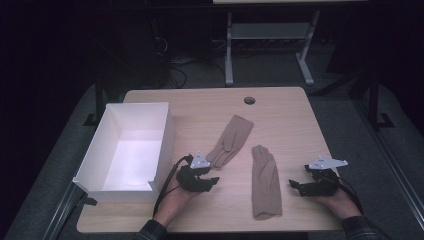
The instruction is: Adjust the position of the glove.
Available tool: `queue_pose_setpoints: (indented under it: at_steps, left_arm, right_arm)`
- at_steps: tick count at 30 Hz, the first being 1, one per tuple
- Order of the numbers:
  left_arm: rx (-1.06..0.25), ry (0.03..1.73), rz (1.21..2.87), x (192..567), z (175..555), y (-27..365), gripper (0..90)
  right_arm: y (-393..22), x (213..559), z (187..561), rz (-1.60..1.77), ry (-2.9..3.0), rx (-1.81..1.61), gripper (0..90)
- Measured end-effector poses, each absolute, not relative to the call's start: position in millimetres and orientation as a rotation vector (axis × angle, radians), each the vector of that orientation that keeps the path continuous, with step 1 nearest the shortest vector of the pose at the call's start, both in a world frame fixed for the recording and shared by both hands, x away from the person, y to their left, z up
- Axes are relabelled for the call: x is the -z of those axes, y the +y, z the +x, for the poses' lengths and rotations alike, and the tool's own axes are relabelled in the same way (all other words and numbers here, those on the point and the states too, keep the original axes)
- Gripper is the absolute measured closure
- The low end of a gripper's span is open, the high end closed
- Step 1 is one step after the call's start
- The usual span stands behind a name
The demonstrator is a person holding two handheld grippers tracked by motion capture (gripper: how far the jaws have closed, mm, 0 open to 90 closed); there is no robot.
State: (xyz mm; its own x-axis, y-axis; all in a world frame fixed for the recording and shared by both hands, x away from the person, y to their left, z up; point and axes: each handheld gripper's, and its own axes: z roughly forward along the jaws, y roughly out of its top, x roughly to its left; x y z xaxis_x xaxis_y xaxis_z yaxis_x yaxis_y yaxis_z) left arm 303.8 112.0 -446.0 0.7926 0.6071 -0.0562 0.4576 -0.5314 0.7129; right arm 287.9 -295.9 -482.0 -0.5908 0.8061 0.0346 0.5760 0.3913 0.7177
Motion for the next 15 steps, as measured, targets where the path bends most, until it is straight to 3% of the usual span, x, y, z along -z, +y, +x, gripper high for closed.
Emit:
queue_pose_setpoints:
  at_steps: [4, 5, 8, 15]
  left_arm:
    - [-0.241, 0.773, 2.205, 439, 317, 105, 75.1]
    - [-0.230, 0.765, 2.201, 438, 320, 103, 83.9]
    - [-0.231, 0.732, 2.215, 433, 336, 91, 89.6]
    - [-0.231, 0.721, 2.215, 432, 369, 74, 89.7]
  right_arm:
    - [-296, 482, 288, 1.205, 2.335, -1.013, 13.3]
    - [-296, 482, 288, 1.205, 2.335, -1.013, 13.3]
    - [-296, 482, 288, 1.205, 2.334, -1.013, 13.2]
    - [-296, 482, 288, 1.206, 2.335, -1.013, 13.2]
